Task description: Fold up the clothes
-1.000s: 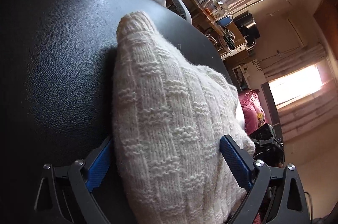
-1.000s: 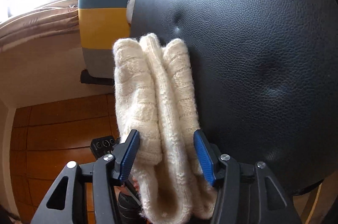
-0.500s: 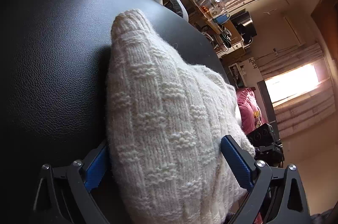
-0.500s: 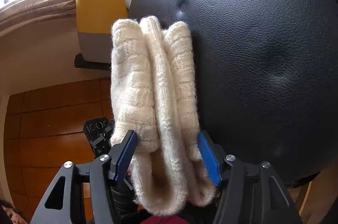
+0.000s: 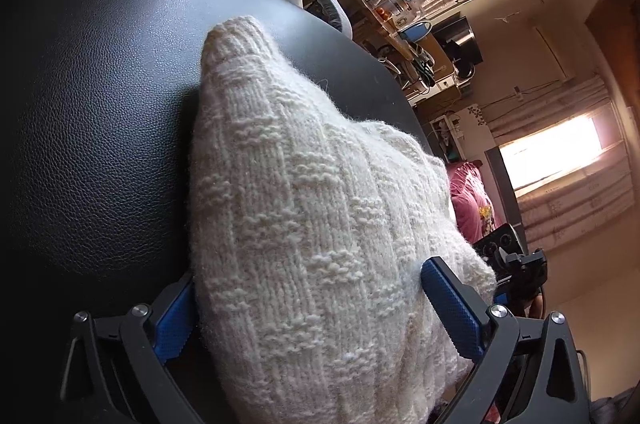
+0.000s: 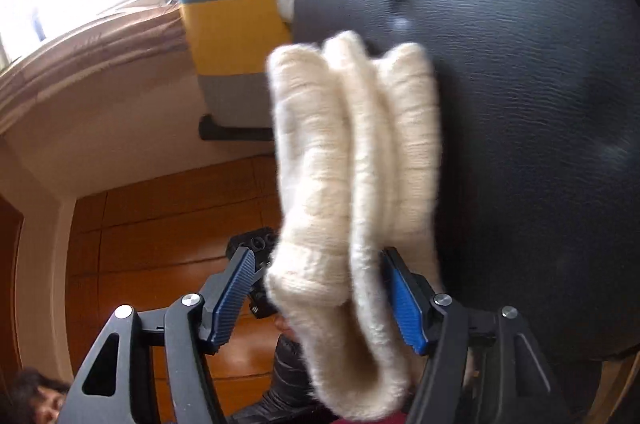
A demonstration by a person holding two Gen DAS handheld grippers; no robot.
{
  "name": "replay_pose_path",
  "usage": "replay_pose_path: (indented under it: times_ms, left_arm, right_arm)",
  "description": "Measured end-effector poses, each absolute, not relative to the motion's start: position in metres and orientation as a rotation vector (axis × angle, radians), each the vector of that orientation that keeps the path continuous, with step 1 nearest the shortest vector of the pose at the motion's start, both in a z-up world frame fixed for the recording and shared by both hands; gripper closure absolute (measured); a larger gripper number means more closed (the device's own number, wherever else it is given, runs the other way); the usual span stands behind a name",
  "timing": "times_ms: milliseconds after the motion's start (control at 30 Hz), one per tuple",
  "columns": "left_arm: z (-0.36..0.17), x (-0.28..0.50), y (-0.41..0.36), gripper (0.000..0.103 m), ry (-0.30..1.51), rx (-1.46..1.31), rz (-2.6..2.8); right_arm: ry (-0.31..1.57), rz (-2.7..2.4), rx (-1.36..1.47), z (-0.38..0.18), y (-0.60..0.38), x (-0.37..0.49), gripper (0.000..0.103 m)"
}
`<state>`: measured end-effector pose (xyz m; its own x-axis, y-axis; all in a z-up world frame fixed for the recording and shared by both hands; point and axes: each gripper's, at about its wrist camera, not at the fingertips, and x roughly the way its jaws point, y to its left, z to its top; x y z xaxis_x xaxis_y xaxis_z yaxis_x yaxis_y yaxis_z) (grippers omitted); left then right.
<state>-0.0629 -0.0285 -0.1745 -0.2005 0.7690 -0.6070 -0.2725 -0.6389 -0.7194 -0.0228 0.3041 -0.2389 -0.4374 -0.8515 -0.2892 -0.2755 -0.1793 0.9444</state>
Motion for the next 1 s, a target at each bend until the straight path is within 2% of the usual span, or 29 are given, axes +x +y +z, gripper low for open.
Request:
replay_pose_path:
  times_ms: [233, 400, 533, 767, 833, 900, 967, 1000]
  left_arm:
    - [-0.170, -0.058, -0.021, 0.000, -0.488, -1.362, 1.929]
    - [-0.169, -0.057, -0.013, 0.000, -0.427, -1.363, 1.931]
    - [-0.168, -0.059, -0.007, 0.000, -0.385, -1.361, 1.934]
    - [-0.167, -0.060, -0.001, 0.000, -0.351, -1.368, 1.938]
    - [-0.166, -0.059, 0.002, 0.002, -0.323, -1.366, 1.948]
    - [-0.166, -0.057, 0.003, 0.005, -0.315, -1.365, 1.953]
    - [-0.167, -0.056, 0.002, 0.012, -0.327, -1.360, 1.958]
    - [-0.167, -0.054, 0.001, 0.020, -0.334, -1.350, 1.962]
  right_arm:
    - [-1.303, -1.873, 1.576, -0.218, 0.283, -0.032, 0.036]
    - [-1.382, -1.908, 1.560, -0.218, 0.295, -0.018, 0.036]
    - [-1.455, -1.802, 1.539, -0.240, 0.288, -0.021, 0.030]
    - [-1.528, -1.862, 1.471, -0.239, 0.273, -0.022, 0.029]
    - [-1.556, -1.893, 1.436, -0.243, 0.272, -0.003, 0.029]
    - [-1.498, -1.959, 1.415, -0.238, 0.264, -0.001, 0.029]
    - [-1.370, -2.031, 1.414, -0.232, 0.253, -0.002, 0.031]
    - [-1.295, -2.077, 1.433, -0.228, 0.248, -0.002, 0.037]
